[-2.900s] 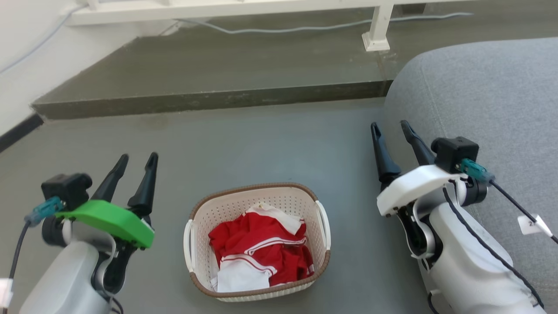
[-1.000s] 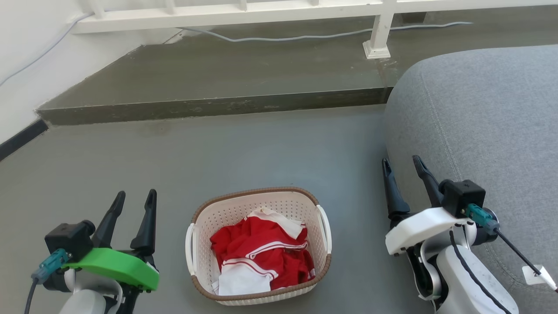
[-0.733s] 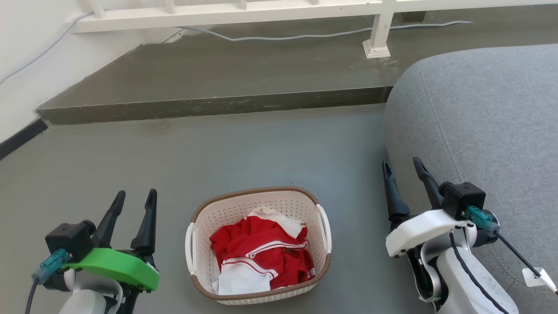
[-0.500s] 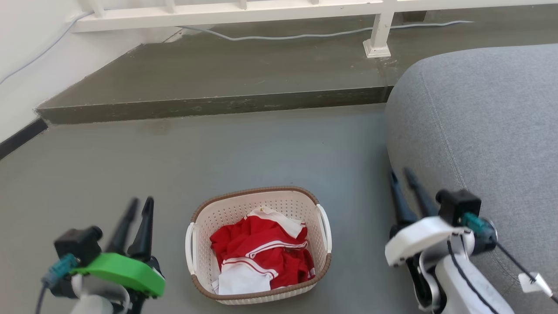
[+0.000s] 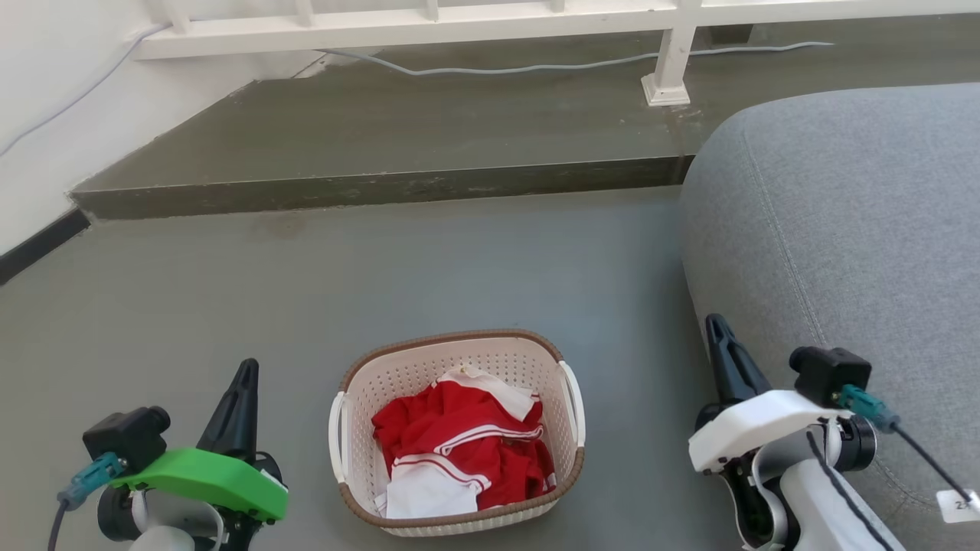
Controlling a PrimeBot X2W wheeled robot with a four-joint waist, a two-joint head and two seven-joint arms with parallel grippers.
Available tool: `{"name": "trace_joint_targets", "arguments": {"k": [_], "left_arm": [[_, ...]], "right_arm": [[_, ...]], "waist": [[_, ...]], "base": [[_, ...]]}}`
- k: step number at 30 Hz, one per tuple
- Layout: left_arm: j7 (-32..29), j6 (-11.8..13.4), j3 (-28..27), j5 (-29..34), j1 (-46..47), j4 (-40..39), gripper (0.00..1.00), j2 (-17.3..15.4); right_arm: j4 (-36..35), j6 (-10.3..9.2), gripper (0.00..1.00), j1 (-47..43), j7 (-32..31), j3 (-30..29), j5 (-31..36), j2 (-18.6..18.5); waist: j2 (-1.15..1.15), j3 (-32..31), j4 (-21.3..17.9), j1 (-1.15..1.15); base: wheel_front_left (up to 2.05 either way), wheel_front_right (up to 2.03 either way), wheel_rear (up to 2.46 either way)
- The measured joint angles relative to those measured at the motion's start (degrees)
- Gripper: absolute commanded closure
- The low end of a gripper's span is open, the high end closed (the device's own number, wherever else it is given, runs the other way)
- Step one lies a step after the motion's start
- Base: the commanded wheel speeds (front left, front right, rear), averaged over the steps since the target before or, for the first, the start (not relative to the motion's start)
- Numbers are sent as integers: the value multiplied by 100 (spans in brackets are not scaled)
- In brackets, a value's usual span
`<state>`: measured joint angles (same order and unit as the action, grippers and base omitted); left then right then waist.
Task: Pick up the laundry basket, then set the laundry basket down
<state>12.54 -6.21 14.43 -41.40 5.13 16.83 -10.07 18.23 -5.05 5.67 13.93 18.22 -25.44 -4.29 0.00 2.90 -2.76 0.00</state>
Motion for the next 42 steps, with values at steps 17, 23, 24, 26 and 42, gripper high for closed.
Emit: {"name": "trace_joint_targets", "arguments": {"k": [17,23,24,26,42], "left_arm": [[-398,-3,-361,-973,-1,-14,100,155],[-506,-7,-501,-1307,-1,-20,100,198],[-545,-7,-517,-1380,-1,-21,100,199],[-578,-7,-545,-1492,-1,-23,100,213],[-903,-10,-880,-2376,-2,-30,100,350]], "right_arm": [[-96,202,100,-8,-392,-493,-1452,35],[-113,289,100,-30,-514,-647,-1903,32],[-115,303,100,-30,-552,-675,-1989,31],[-115,322,100,-30,-571,-713,-2130,30],[-130,523,100,-34,-900,-1107,-3326,24]], "waist": [[0,-53,59,0],[0,-72,77,0],[0,-75,80,0],[0,-80,86,0],[0,-130,135,0]], "base": [[0,0,0],[0,0,0],[0,0,0],[0,0,0],[0,0,0]]}}
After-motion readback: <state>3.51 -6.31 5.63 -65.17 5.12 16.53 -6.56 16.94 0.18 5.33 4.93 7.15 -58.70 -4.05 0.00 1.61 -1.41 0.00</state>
